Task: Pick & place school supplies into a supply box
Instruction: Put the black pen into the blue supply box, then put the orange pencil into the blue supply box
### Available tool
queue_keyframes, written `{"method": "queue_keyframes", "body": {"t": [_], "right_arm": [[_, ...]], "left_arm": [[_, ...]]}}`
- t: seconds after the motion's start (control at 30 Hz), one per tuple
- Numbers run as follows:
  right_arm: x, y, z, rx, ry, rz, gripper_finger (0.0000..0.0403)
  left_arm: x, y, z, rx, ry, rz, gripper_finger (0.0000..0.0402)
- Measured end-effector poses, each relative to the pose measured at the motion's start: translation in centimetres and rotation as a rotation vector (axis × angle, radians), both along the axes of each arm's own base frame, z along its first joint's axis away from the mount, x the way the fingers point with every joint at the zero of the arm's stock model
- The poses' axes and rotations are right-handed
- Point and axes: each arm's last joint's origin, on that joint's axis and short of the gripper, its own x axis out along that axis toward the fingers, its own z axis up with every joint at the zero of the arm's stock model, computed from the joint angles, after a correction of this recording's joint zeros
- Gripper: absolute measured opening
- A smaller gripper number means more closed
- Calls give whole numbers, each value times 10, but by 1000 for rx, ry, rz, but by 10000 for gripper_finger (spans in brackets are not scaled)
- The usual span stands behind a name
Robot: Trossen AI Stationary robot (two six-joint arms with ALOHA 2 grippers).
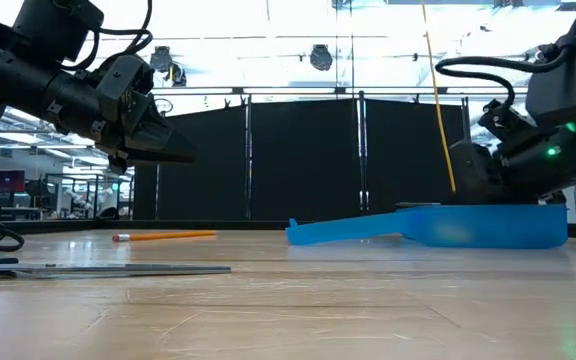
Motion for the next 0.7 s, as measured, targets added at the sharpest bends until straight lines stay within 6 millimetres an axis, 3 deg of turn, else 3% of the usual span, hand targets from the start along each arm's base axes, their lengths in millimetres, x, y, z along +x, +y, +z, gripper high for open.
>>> {"method": "queue_keyframes", "body": {"t": [0.2, 0.43, 0.7], "right_arm": [[0, -1, -1, 19, 7, -1, 68], [4, 3, 1, 7, 1, 35, 58], [28, 18, 22, -102, -26, 204, 52]], "left_arm": [[0, 0, 0, 0, 0, 0, 104], [0, 0, 0, 0, 0, 0, 104], [0, 1, 0, -5, -3, 5, 104]]}}
